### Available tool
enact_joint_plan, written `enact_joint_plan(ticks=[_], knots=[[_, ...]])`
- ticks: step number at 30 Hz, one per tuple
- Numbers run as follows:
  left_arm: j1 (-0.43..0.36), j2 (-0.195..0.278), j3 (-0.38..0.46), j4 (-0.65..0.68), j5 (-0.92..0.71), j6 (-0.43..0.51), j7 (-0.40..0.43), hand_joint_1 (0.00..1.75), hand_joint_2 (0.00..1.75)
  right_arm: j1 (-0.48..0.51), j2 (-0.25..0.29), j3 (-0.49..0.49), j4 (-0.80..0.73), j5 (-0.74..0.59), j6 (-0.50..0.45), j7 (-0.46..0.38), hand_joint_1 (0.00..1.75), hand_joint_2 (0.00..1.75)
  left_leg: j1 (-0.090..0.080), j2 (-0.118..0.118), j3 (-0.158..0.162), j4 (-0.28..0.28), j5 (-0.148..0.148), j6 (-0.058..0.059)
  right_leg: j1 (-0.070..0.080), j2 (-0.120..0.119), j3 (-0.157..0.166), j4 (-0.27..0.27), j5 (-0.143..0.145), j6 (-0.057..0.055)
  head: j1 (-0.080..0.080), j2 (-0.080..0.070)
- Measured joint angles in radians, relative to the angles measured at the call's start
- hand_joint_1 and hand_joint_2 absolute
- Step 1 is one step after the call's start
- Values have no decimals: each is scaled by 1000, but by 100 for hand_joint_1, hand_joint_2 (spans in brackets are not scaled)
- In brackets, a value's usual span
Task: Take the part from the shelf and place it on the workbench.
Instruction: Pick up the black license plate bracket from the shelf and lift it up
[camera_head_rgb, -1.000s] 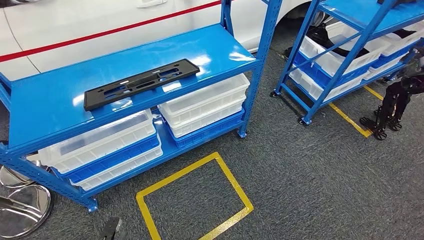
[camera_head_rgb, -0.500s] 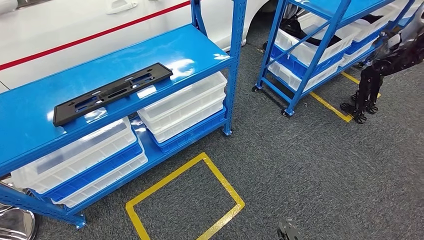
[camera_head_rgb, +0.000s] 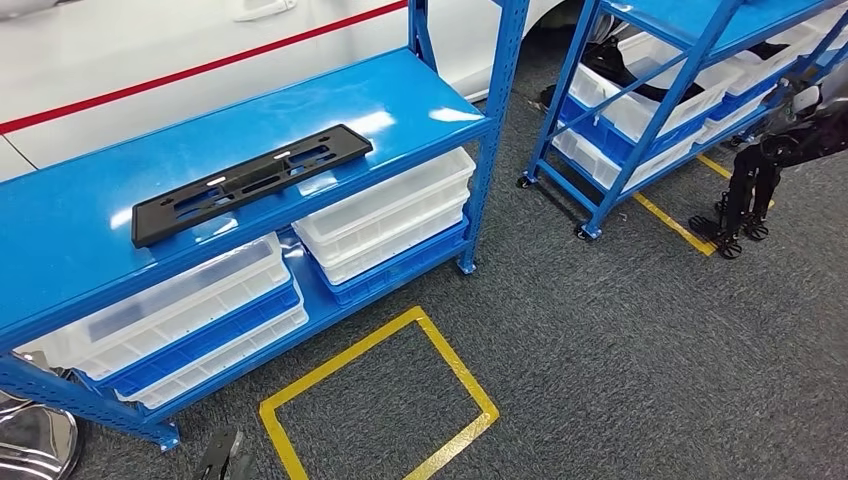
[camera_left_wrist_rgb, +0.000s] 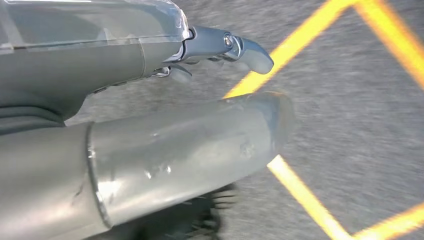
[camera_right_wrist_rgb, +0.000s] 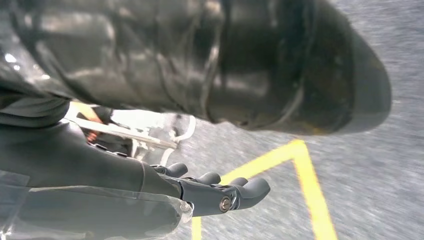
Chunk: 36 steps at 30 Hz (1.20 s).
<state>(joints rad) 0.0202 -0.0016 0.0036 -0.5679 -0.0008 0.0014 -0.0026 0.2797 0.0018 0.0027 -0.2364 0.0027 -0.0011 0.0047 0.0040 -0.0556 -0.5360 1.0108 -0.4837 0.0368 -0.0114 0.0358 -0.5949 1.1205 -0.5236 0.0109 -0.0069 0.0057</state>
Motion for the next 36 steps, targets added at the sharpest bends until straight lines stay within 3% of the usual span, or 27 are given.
enact_joint_plan(ticks=[2, 4, 6, 8, 10, 11, 12, 13, 15, 17, 21, 23, 25, 26, 27, 28, 30, 32, 33, 36], knots=[[43, -3, 0, 37, 0, 0, 2, 0, 0, -43, 0, 0, -39, 0, 0, -2, 0, 0, 0, -2, -2, 0, -3, -7, 5, 15, 42, -85, 34, -7, 0, 0], [97, -5, 0, 93, 0, 0, 4, 0, 0, -99, 1, 0, -96, 0, 0, -4, 0, 0, 0, -7, -2, -2, -3, -16, 10, 6, 47, -98, 35, -13, 0, 0], [156, -6, 0, 155, 0, 0, 4, 0, 0, -159, 2, 0, -164, 0, 0, -5, 0, 0, 0, -4, -3, 9, -12, -25, 6, -4, 52, -107, 38, -23, 0, 0], [209, -6, 0, 220, 0, 0, 5, 0, 0, -211, 2, 0, -231, 0, 0, -6, 0, 0, -1, 16, -38, 85, -59, -31, 2, -15, 57, -116, 41, -33, -1, 0], [252, -5, 0, 281, 0, 0, 5, 0, 0, -254, 1, 0, -290, 0, 0, -6, 0, 0, 1, 34, -107, 219, -122, -37, 5, -21, 57, -115, 39, -37, -1, 0], [268, -4, 0, 305, 0, 0, 5, 0, 0, -270, 0, -1, -313, 0, 0, -6, 0, 0, 3, 38, -133, 269, -138, -40, 6, -22, 57, -114, 38, -38, -1, 0], [280, -3, 0, 321, 0, 0, 5, 0, 0, -280, -1, -1, -329, 0, 0, -6, 0, 0, 4, 40, -143, 285, -133, -42, 7, -24, 56, -114, 38, -38, -1, 0], [286, -2, -1, 330, 0, 0, 5, 0, 0, -284, -1, -1, -337, 0, 0, -6, 0, 0, 5, 42, -133, 261, -110, -43, 7, -24, 57, -113, 37, -37, -1, 0], [271, -1, -1, 327, 0, 0, 4, 0, 0, -271, -1, -1, -333, 0, 0, -6, 0, 0, 6, 51, -66, 126, -41, -41, 6, -29, 61, -112, 34, -34, -1, 0], [229, 0, 0, 298, 0, 0, 2, 0, 0, -233, 0, -1, -301, 0, 0, -5, 0, 0, 3, 59, -11, 19, -2, -32, 8, -38, 63, -110, 28, -25, -1, 0], [115, -1, 0, 177, 0, 0, 0, 0, 0, -127, 1, -1, -178, 0, 0, -3, 0, 0, 1, 49, 3, -9, 9, -9, 7, -47, 66, -101, 18, -6, 0, 0], [61, -1, 0, 114, 0, 0, 0, 0, 0, -72, 2, 0, -116, 0, 0, -2, 0, 0, 5, 41, 6, -17, 15, 0, 5, -40, 40, -38, -25, 1, 0, 0], [14, -1, 0, 52, 0, 0, -1, 0, 0, -22, 1, 0, -53, 0, 0, 0, 0, 0, 4, 33, 2, -17, 16, 3, 3, -36, -27, 94, -94, 5, 0, 0], [-4, -1, 0, 25, 0, 0, -1, 0, 0, -4, 1, 0, -24, 0, 0, 0, 0, 0, 4, 30, 1, -16, 16, 4, 1, -36, -57, 151, -114, 8, 0, 0], [-15, 0, 0, 8, 0, 0, -1, 0, 0, 10, 1, 0, -6, 0, 0, 0, 0, 44, 4, 27, 0, -15, 16, 3, -1, -36, -73, 178, -114, 9, 0, 0], [-20, 0, 0, -1, 0, 0, -1, 0, 0, 16, 0, 0, 5, 0, 0, 0, 0, 87, 4, 23, 1, -15, 16, 3, -3, -36, -69, 163, -93, 11, 0, 0], [-6, 0, 0, 1, 0, 0, 0, 0, 0, 6, -1, 0, 1, 0, 0, 0, 0, 175, 6, 15, 4, -14, 13, -3, -8, -21, -10, 37, -21, 11, 0, 0], [28, -2, 0, 30, 0, 0, 2, 0, 0, -30, -1, 0, -32, 0, 0, -1, 0, 175, 4, 11, 2, -14, 9, -14, -7, -1, 48, -75, 25, 7, 0, 0], [51, -3, 0, 53, 0, 0, 2, 0, 0, -54, 0, 0, -57, 0, 0, -3, 0, 175, 4, 10, 1, -13, 8, -20, -5, 4, 60, -98, 30, 4, 0, 0], [138, -5, 0, 145, 0, 0, 4, 0, 0, -141, 2, 0, -151, 0, 0, -5, 0, 175, 5, 4, -1, -8, 7, -35, -2, -17, 63, -105, 32, -13, 0, 0]])
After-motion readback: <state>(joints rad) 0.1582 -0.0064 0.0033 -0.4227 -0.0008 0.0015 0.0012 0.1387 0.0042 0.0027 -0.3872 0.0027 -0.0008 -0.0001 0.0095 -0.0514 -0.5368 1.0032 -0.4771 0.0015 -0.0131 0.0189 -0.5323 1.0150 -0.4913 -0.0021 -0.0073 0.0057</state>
